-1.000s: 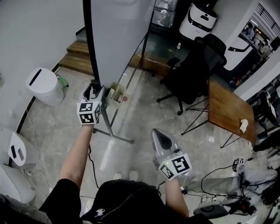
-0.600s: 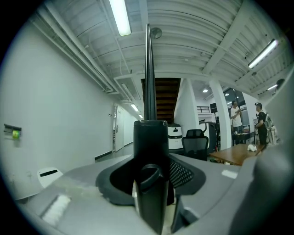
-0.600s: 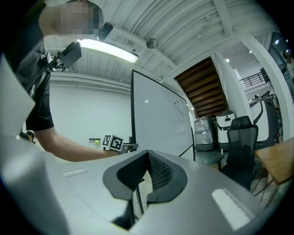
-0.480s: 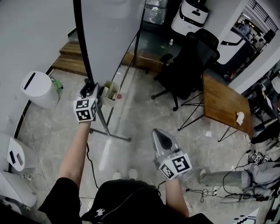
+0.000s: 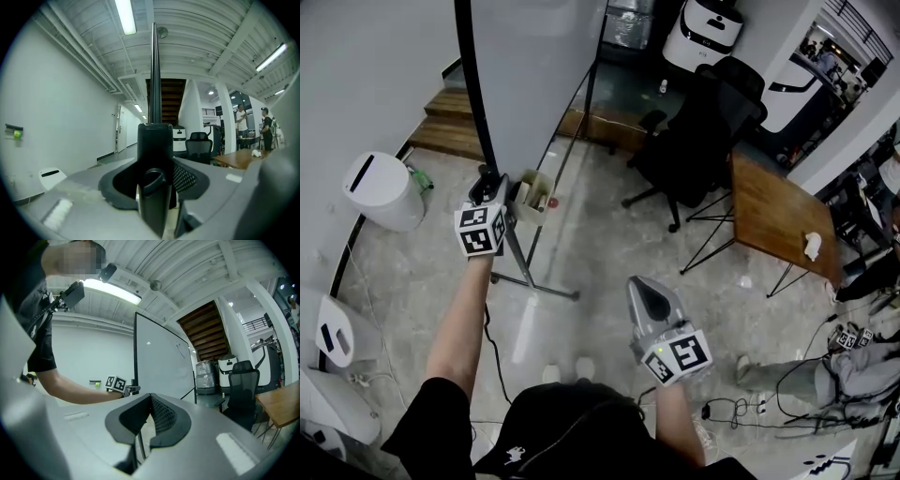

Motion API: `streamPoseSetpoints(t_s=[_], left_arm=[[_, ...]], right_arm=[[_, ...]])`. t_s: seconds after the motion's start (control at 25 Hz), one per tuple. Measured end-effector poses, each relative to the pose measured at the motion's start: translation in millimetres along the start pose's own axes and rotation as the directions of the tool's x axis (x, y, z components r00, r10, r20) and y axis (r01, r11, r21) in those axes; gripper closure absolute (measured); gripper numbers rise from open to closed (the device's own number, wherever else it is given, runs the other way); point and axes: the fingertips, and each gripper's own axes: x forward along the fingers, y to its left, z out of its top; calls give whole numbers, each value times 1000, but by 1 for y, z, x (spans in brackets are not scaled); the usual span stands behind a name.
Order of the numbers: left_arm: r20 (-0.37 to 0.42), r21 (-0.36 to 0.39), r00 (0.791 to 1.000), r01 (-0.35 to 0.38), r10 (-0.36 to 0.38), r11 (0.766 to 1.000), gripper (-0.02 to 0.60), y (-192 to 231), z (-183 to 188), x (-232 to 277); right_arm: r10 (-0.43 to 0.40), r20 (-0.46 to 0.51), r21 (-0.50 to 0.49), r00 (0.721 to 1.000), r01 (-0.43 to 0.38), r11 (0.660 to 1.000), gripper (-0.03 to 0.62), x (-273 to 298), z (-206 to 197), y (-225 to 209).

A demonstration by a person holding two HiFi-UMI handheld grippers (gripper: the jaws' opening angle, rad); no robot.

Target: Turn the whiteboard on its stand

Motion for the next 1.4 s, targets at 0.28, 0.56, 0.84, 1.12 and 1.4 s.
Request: streamPoseSetpoints(t_s=[0.28, 0.56, 0.84, 1.12, 1.4], left_arm=[[2, -7, 1000, -9, 9, 1000, 393, -1, 0, -23], [-1, -4, 1000, -8, 8, 1000, 393, 0, -4, -62], [-7, -4, 1000, -9, 9, 1000, 392, -3, -10, -97], [-3, 1, 1000, -14, 14, 1000, 392, -11, -14, -135], [-1, 10, 1000, -9, 9, 1000, 391, -12, -16, -142]], right_arm=[[2, 4, 5, 1000, -2, 1000, 585, -8, 2, 0], [30, 8, 4, 1000, -30, 1000, 585, -7, 4, 4], [64, 12, -1, 998, -64, 998, 585, -4, 5, 17], [68, 19, 7, 998, -68, 998, 585, -10, 4, 12], [99, 30, 11, 995, -99, 995, 585, -3, 5, 20]])
